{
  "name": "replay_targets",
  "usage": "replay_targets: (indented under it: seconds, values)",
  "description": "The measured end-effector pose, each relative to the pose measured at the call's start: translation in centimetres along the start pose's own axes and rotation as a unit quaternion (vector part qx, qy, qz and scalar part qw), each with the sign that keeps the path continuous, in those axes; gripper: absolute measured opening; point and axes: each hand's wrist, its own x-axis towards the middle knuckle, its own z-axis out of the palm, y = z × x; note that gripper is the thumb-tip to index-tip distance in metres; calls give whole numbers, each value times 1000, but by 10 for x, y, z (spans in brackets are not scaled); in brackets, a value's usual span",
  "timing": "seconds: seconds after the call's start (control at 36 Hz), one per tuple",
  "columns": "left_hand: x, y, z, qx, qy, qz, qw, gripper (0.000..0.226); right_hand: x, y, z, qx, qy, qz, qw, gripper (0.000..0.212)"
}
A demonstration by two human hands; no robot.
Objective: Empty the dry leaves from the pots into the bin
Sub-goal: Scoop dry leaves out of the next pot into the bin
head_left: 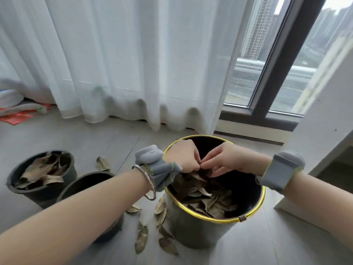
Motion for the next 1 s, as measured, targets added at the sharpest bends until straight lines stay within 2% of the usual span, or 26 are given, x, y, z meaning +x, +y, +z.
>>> replay_targets:
  seconds: [0.08,0.31,0.42,0.56,0.67,0.75,0.89,0.94,1.0]
  values:
    - [8,-3,20,19,-37,-8,999,24,10,21,8,7,-24,25,999,21]
    - [30,-9,41,107,-130,10,986,42,29,41,17,-125,-3,13,992,41]
    - [38,-13,41,129,-144,9,981,49,34,44,14,-147,-13,15,989,48]
    - [39,-23,30,107,-100,33,989,48,42,47,7,-89,24,20,996,42]
    - [23,-35,6,-20,-22,70,997,31,47,36,1,12,83,-17,996,26]
    - [7,-52,-15,-112,42,65,991,17,52,11,5,90,111,-71,987,13]
    - [-17,-106,-47,-172,129,-14,977,4,58,-46,38,143,61,-154,976,8]
    - [-26,-132,-55,-169,117,-68,976,5,56,-69,57,115,19,-176,978,13]
    - [-39,-159,-60,-134,57,-131,981,5,56,-92,83,86,-38,-183,979,17]
